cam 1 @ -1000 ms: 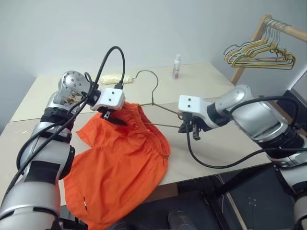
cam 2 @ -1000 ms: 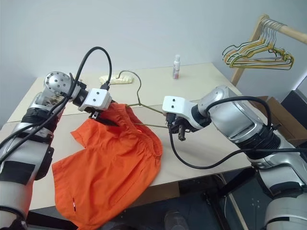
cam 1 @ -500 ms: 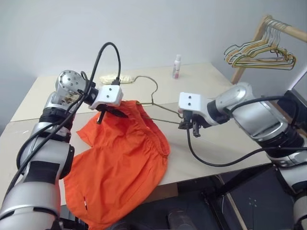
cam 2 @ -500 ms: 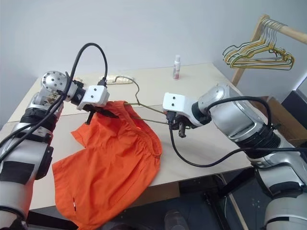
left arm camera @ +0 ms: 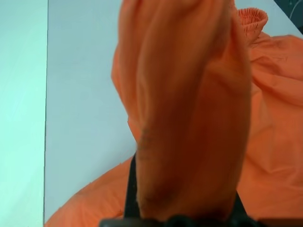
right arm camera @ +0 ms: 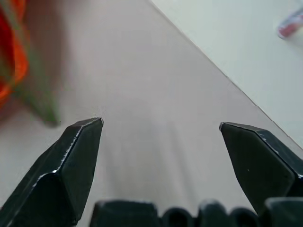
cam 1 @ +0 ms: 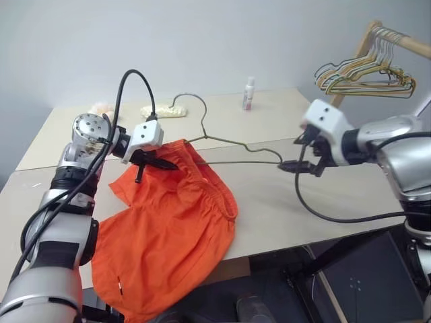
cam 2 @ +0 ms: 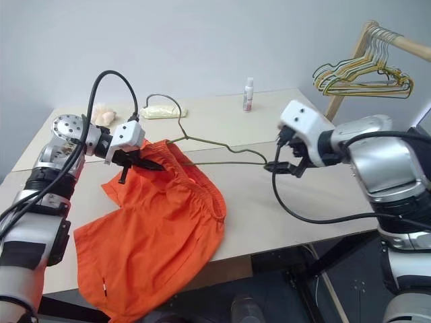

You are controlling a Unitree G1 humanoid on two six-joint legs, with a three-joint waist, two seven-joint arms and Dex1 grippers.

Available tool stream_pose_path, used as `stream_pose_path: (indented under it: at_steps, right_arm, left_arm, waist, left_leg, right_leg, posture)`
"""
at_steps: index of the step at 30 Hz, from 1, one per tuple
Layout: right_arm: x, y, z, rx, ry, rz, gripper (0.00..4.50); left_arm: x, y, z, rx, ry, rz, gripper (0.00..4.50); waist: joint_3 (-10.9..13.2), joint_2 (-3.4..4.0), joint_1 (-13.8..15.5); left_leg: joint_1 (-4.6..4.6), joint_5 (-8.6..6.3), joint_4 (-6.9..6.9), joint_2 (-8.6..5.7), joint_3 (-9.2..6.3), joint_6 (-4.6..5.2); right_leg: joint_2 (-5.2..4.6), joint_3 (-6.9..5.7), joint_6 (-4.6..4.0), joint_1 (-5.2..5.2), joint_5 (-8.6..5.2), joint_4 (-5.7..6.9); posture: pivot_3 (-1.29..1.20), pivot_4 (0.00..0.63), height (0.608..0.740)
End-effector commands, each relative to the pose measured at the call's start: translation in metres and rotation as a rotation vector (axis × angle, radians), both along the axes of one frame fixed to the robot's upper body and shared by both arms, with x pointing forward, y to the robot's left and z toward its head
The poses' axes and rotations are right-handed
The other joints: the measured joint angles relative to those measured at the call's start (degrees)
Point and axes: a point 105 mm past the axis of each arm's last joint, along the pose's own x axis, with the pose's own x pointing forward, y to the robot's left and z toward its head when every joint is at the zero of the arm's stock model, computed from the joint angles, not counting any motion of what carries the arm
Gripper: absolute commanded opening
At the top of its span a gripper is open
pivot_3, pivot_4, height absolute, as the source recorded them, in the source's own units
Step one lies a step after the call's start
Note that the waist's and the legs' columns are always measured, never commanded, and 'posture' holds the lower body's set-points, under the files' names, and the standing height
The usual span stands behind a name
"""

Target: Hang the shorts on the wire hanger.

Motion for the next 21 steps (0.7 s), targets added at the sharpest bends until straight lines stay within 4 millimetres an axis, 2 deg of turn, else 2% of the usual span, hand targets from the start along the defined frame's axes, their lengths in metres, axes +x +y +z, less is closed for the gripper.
stream_pose_path:
  at_steps: [1,3,5,10,15,18,21]
  right_arm:
    - [-0.02,-0.016,-0.005,0.047,0.041,0.016,4.44]
    - [-0.035,-0.018,-0.032,0.08,0.114,0.054,4.44]
    - [-0.051,-0.012,-0.058,0.132,0.18,0.087,4.44]
    - [-0.061,0.034,-0.102,0.311,0.232,0.082,4.44]
    - [-0.068,0.086,-0.13,0.399,0.302,0.12,4.44]
    - [-0.07,0.108,-0.136,0.453,0.344,0.138,4.44]
    - [-0.062,0.127,-0.146,0.493,0.379,0.112,4.44]
  left_arm:
    - [0.002,0.003,0.016,-0.049,-0.032,0.029,0.0]
    - [0.004,0.003,0.017,-0.051,-0.03,0.039,0.0]
    - [0.006,0.002,0.017,-0.056,-0.032,0.052,0.0]
    - [0.007,-0.001,0.02,-0.078,-0.034,0.058,0.0]
    - [0.006,-0.003,0.02,-0.082,-0.039,0.054,0.0]
    - [0.006,-0.003,0.02,-0.089,-0.037,0.058,0.0]
    - [0.004,-0.003,0.021,-0.099,-0.035,0.06,0.0]
  waist:
    - [0.0,-0.01,0.15]
    - [-0.02,-0.04,0.13]
    - [-0.03,-0.05,0.1]
    - [-0.05,0.01,-1.0]
    - [-0.05,0.0,-1.33]
    - [-0.05,0.0,-1.23]
    - [-0.06,0.0,-1.15]
  left_leg:
    - [0.0,-0.01,0.01,-0.01,-0.02,0.01]
    - [-0.01,-0.02,0.04,-0.01,-0.04,0.04]
    - [0.02,-0.03,0.06,0.0,-0.05,0.04]
    - [0.16,-0.02,0.0,0.01,-0.03,0.03]
    - [0.18,-0.02,-0.05,-0.01,-0.08,0.03]
    - [0.17,-0.02,-0.02,-0.04,-0.11,0.03]
    - [0.17,-0.02,0.0,-0.06,-0.18,0.03]
  right_leg:
    - [-0.01,-0.01,0.0,0.02,0.0,0.01]
    - [-0.01,-0.03,0.0,0.06,0.0,-0.01]
    - [0.01,-0.02,0.0,0.14,0.0,-0.03]
    - [0.11,0.22,0.03,0.14,-0.02,-0.02]
    - [0.11,0.22,0.03,0.09,-0.02,0.05]
    - [0.09,0.21,0.03,0.08,-0.02,0.1]
    - [0.1,0.18,0.03,0.09,-0.02,0.15]
  posture:
    - [-0.26,0.0,0.74]
    - [-0.26,0.0,0.74]
    - [-0.26,0.0,0.74]
    - [-0.26,0.0,0.74]
    - [-0.25,0.0,0.74]
    - [-0.25,0.0,0.74]
    - [-0.24,0.0,0.74]
